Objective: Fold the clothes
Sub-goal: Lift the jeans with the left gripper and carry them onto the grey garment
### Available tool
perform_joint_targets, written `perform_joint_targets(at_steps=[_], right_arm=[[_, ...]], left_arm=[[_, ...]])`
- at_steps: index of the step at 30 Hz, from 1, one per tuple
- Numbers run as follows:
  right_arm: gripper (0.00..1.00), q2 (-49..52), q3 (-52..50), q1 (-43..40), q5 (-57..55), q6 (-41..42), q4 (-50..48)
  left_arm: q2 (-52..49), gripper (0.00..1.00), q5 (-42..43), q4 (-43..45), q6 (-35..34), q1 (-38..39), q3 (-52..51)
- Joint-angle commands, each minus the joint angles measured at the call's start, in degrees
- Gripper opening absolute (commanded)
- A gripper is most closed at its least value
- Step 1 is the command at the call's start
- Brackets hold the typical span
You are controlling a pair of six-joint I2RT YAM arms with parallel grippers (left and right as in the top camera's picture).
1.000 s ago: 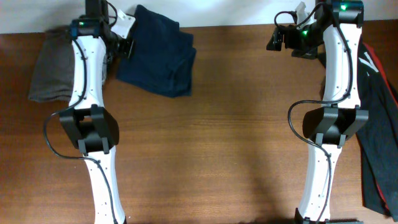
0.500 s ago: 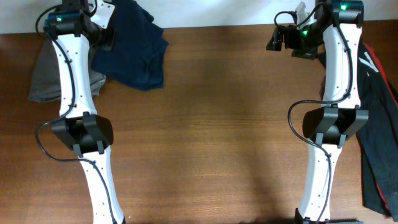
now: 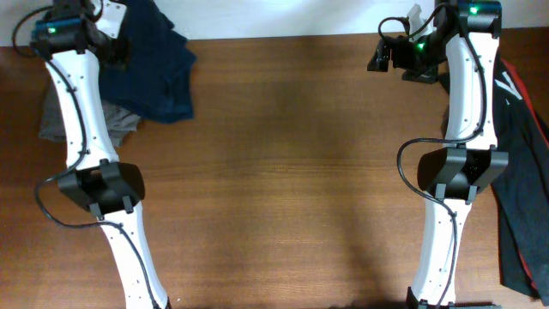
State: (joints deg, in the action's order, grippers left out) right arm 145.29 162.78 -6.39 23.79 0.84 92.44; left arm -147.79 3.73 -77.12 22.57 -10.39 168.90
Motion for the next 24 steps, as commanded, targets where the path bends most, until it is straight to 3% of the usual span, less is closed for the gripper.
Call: perform_joint_targets(at_steps=[1, 24], right_arm=[[0.99, -0.94, 1.07, 0.26, -0.52, -0.39, 0.17], [0.99, -0.94, 1.07, 0.26, -0.52, -0.39, 0.63]], left_arm=[[-0.37, 0.01, -0.35, 0.28, 0.26, -0.02, 4.2], [-0.39, 0.01, -5.05, 1.22, -3.69, -4.26, 5.05]])
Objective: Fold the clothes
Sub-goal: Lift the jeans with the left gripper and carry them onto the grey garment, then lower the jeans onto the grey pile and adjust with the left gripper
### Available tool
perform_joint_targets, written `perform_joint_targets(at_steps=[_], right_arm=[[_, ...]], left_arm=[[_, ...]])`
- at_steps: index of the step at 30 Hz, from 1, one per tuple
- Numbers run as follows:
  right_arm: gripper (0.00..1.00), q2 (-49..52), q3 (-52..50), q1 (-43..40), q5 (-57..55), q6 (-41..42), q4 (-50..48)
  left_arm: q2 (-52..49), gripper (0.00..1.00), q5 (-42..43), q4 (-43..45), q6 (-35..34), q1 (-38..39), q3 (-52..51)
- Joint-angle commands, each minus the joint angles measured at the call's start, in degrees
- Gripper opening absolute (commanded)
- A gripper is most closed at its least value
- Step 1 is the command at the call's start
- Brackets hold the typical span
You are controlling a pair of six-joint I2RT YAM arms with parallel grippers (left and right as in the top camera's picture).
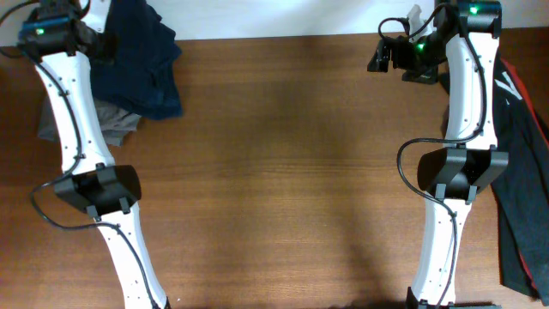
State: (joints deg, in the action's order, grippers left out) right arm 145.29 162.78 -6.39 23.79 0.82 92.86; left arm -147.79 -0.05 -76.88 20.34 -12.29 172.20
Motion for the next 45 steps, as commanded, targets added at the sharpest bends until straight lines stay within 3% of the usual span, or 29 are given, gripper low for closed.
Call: perform_joint_targets(at_steps=[1, 21, 45], right_arm=[[0.98, -0.94, 1.07, 0.26, -0.52, -0.37, 0.22], [0.99, -0.94, 1.07, 0.37, -0.5, -0.39, 1.29], [0.99, -0.94, 1.07, 0.37, -0.5, -0.39, 1.57]], left_arm=[[-0.39, 0.01, -1.27, 0.92, -1.46, -2.93, 1.75], [-0.52, 0.02, -1.25, 4.81, 3.02, -6.27, 1.33], [-5.11, 0.08, -1.14, 12.41, 3.39, -11.56, 1.31]])
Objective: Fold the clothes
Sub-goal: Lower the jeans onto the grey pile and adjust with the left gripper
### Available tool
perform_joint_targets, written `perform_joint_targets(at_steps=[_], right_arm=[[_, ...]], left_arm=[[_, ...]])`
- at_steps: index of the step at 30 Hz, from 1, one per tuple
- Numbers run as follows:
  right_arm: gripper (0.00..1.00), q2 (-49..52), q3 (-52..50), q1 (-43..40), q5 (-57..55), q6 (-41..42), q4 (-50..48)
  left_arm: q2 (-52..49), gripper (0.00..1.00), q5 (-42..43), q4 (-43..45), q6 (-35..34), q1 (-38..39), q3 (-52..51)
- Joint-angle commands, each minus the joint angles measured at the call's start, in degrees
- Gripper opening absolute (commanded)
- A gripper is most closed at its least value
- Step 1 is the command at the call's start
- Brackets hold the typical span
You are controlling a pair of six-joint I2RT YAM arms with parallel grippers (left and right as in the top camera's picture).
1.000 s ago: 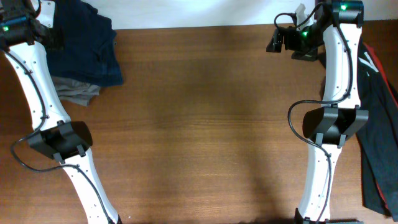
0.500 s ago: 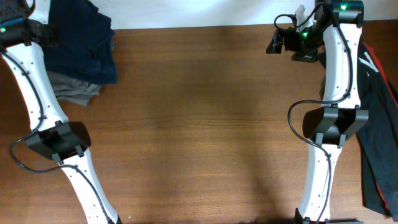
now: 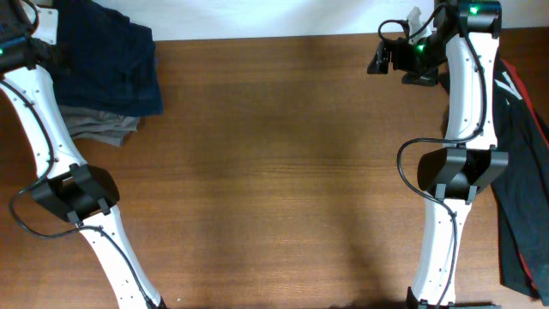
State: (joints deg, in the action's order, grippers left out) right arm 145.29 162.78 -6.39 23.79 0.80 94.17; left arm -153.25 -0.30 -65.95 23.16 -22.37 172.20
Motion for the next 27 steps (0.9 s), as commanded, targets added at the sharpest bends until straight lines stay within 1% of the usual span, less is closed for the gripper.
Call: perform_joint_targets(at_steps=[1, 4, 5, 7, 8, 10, 11, 14, 17, 19, 22, 23, 24, 27], right_arm=[[0.99, -0.94, 1.07, 0.37, -0.5, -0.37, 0.37], [0.99, -0.94, 1.07, 0.37, -0.52, -0.37, 0.83], [0.99, -0.94, 1.07, 0.37, -0.52, -0.37, 0.96], [0.99, -0.94, 1.07, 0.37, -0.5, -0.39, 1.03], [0.99, -0.94, 1.07, 0.37, -0.5, -0.37, 1.05], [0.99, -0.94, 1.07, 0.37, -0.5, -0.37, 1.07], [0.99, -0.94, 1.07, 0.37, -0.5, -0.39, 1.16], [0.99, -0.94, 1.07, 0.37, -0.5, -0.39, 1.49], [0.99, -0.94, 1.07, 0.37, -0.5, -0.39, 1.49], [0.99, -0.94, 1.07, 0.37, -0.5, -0.39, 1.51], [0.99, -0.94, 1.07, 0.37, -0.5, -0.39, 1.75], [0.99, -0.94, 1.07, 0.37, -0.5, -0.37, 1.9], [0.99, -0.94, 1.07, 0.37, -0.52, -0.39, 2.1], [0.99, -0.94, 1.07, 0.37, -0.52, -0.42, 2.4]], left_arm=[[0.35, 0.08, -0.72, 1.51, 0.57, -1.77, 1.31], [0.22, 0.08, -0.52, 1.44, 0.57, -2.56, 1.31], [0.2, 0.13, -0.55, 1.46, 0.57, -2.73, 1.31], [0.2, 0.3, -0.59, 1.49, 0.57, -2.91, 1.31], [0.2, 0.34, -0.59, 1.51, 0.57, -2.93, 1.31], [0.2, 0.54, -0.61, 1.53, 0.57, -2.95, 1.31], [0.2, 0.59, -0.59, 1.53, 0.57, -2.97, 1.31], [0.2, 0.59, -0.5, 1.7, 0.52, -2.97, 1.31], [0.24, 0.58, 1.81, 1.51, 0.52, -2.8, 1.33], [0.28, 0.56, 4.79, 0.35, 0.52, -2.34, 1.33], [0.17, 0.57, 6.75, -2.49, 0.52, -1.51, 1.29], [-0.31, 0.59, 6.73, -3.08, 0.5, -1.29, 1.2], [-1.25, 0.67, 6.73, -3.76, 0.46, -1.14, 1.16], [-3.98, 0.71, 6.51, -4.44, -2.14, -1.42, 1.16]])
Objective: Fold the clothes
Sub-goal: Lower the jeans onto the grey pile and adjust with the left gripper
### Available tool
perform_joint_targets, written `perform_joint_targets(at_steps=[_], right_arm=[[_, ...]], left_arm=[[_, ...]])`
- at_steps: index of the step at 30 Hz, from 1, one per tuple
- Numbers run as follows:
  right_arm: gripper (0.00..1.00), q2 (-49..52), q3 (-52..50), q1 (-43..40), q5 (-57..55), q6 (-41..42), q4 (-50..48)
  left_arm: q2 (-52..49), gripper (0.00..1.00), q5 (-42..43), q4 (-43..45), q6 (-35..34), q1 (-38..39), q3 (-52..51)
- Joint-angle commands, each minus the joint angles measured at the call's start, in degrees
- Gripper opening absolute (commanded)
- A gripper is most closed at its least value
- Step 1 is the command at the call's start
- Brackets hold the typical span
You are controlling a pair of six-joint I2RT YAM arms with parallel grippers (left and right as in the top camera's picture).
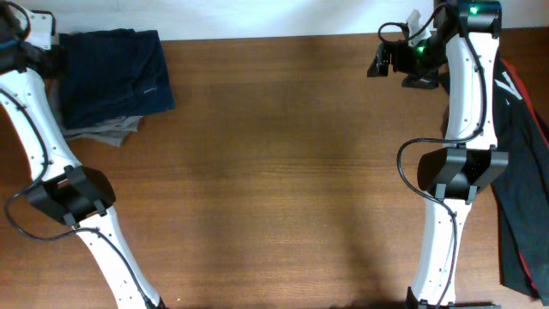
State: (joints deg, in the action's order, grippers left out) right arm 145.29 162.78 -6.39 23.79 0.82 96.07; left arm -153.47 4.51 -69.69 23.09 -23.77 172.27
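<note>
A navy garment [116, 75] lies flat as a folded rectangle at the table's far left corner. It rests on top of a grey garment [101, 131], whose edge shows under its near side. My left gripper [45, 57] sits at the navy garment's left edge; whether its jaws grip the cloth is not visible. My right gripper [377, 57] hangs over the far right of the table, open, with nothing between its fingers. A black garment with red and white markings [520, 172] is draped along the table's right edge.
The brown wooden table [283, 189] fills the view, with a white wall along its far edge. The left arm's base [62, 194] and the right arm's base [459, 172] stand on the table at either side.
The navy garment has gone from a loose heap to a flat rectangle and lies a little further right on the grey one. My left gripper sits slightly lower at its left edge.
My left gripper first held the crumpled navy garment up at the far left, right of the grey pile. At each later moment gripper and garment were further left, over the grey garment. Now the navy one lies flat on it. The right arm has not moved.
</note>
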Motion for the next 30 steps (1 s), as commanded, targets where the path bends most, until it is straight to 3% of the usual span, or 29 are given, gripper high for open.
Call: perform_joint_targets(at_steps=[1, 10, 24, 26, 30], right_arm=[[0.99, -0.94, 1.07, 0.37, -0.52, -0.44, 0.63], [0.98, -0.94, 1.07, 0.37, -0.52, -0.63, 0.85], [0.99, -0.94, 1.07, 0.37, -0.52, -0.63, 0.61], [0.99, -0.94, 1.07, 0.37, -0.52, -0.61, 0.61], [0.99, -0.94, 1.07, 0.37, -0.52, -0.61, 0.61]], left_arm=[[-4.52, 0.71, 1.73, -1.09, -2.56, -0.2, 1.09], [-7.85, 0.74, 1.79, -8.02, -8.83, -3.5, 1.09], [-14.01, 0.73, 10.69, -9.44, -8.9, -5.29, 0.98], [-14.27, 0.66, 12.24, -8.9, -8.87, -5.31, 0.98], [-14.32, 0.37, 12.9, -7.13, -8.9, -5.33, 0.98]])
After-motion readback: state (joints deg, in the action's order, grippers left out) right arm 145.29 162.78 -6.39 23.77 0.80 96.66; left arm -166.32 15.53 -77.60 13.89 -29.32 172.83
